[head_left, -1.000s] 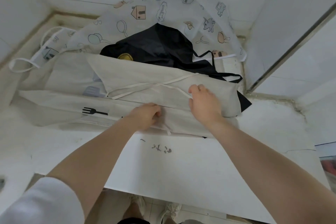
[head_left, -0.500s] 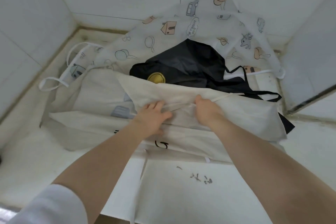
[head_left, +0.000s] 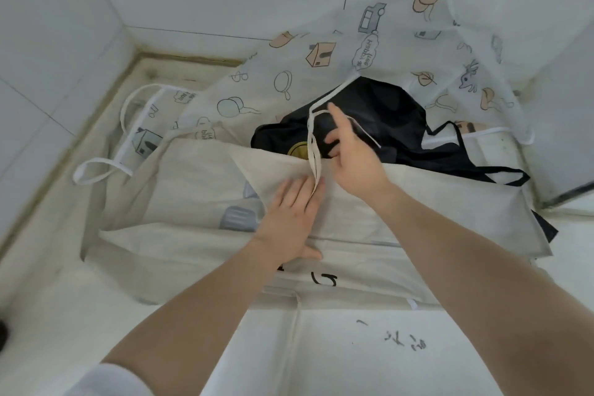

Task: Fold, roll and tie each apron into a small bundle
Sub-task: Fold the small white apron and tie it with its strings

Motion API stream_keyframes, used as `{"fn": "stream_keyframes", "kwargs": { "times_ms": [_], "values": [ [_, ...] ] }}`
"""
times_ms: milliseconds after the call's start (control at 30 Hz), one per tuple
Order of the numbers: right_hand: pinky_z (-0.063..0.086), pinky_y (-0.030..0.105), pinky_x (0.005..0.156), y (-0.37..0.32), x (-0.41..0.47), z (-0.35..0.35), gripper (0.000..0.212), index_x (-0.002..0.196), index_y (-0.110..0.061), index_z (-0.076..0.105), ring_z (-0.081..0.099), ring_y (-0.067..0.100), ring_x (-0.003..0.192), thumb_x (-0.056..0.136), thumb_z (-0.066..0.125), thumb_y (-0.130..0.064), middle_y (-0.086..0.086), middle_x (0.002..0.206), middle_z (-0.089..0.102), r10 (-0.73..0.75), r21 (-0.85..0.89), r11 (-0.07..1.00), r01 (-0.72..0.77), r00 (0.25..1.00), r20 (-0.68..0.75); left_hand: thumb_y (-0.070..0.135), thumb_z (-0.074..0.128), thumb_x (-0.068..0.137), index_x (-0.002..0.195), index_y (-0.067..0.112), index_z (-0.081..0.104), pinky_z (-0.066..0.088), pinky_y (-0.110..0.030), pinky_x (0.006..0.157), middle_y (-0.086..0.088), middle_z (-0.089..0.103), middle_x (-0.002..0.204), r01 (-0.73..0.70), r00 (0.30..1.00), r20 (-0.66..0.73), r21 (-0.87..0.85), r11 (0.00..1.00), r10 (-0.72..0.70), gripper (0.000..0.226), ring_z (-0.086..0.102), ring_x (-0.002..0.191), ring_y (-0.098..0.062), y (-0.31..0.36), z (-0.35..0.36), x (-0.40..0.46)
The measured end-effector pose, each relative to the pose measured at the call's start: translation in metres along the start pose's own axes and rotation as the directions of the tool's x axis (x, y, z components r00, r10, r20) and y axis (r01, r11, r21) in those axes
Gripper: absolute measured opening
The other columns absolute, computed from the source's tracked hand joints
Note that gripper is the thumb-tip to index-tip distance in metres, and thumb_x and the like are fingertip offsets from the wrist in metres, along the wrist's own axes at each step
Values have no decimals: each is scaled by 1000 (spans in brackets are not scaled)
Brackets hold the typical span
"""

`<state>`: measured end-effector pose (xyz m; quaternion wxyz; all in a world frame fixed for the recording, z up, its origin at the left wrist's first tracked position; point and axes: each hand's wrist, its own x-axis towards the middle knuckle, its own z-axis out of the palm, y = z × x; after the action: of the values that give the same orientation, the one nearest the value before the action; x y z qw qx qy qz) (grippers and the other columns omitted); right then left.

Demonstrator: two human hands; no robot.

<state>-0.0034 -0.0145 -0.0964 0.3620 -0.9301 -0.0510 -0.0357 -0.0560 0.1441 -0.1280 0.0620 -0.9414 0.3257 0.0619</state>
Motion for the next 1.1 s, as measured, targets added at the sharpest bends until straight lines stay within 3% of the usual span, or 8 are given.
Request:
{"fn": "stream_keyframes", "kwargs": {
  "times_ms": [167,367,567,667,767,833,967,1100],
  "values": [
    [47,40,82,26,-17,-12,29,111,-8,56,59,28,91,83,50,-12,6,96,60,31,-188,982,-26,999,24,77,53,67,134,0,-33,-25,-46,105,-21,-17,154,64,997,-52,70,996,-60,133,-18,141,-35,0,0,-4],
    [34,35,93,17,-19,-6,39,129,-17,46,45,28,115,91,50,-11,7,124,46,67,-649,750,127,962,266,76,62,59,144,1,-11,-11,-54,112,-18,0,156,32,997,-69,202,979,-19,136,0,144,-34,4,-5,-6],
    [37,26,44,-6,-40,4,37,87,-16,71,55,21,50,50,75,-12,2,69,58,-123,-840,507,191,981,148,56,81,48,140,2,24,12,-47,115,-14,30,150,74,973,-232,343,937,8,121,31,138,-31,-8,-4,-7],
    [25,22,38,-6,-57,10,54,97,-19,71,48,20,41,44,77,-11,3,68,56,-159,-804,528,274,962,223,65,82,34,140,6,26,15,-49,112,-13,41,144,95,976,-218,306,947,-27,134,41,129,-35,-11,-1,-12],
    [21,22,38,-8,-69,12,79,118,-19,58,51,20,48,44,85,-19,6,84,58,-102,-792,537,290,955,280,71,77,37,142,15,27,13,-53,111,-13,42,143,86,968,-252,324,942,-2,130,35,132,-36,-17,-5,-14],
    [33,30,46,-8,-74,14,77,139,-18,29,57,25,74,76,70,-32,10,111,50,-60,-732,601,320,932,358,74,74,42,139,17,29,15,-53,110,-16,48,134,49,956,-288,332,942,52,121,39,128,-38,-26,-9,-14],
    [45,37,69,-8,-79,22,79,144,-17,13,57,35,102,88,40,-65,16,133,38,66,-644,723,248,904,422,62,60,70,110,9,42,20,-47,104,-11,64,86,-39,889,-449,106,994,83,69,65,86,-30,-51,-17,-13],
    [47,36,72,-5,-74,27,95,149,-17,-11,57,31,112,88,46,-62,14,140,41,192,-667,714,214,856,480,45,46,77,123,9,41,32,-41,98,-8,66,87,29,977,-214,53,998,-17,59,63,86,-30,-84,-19,-15]
  ]
}}
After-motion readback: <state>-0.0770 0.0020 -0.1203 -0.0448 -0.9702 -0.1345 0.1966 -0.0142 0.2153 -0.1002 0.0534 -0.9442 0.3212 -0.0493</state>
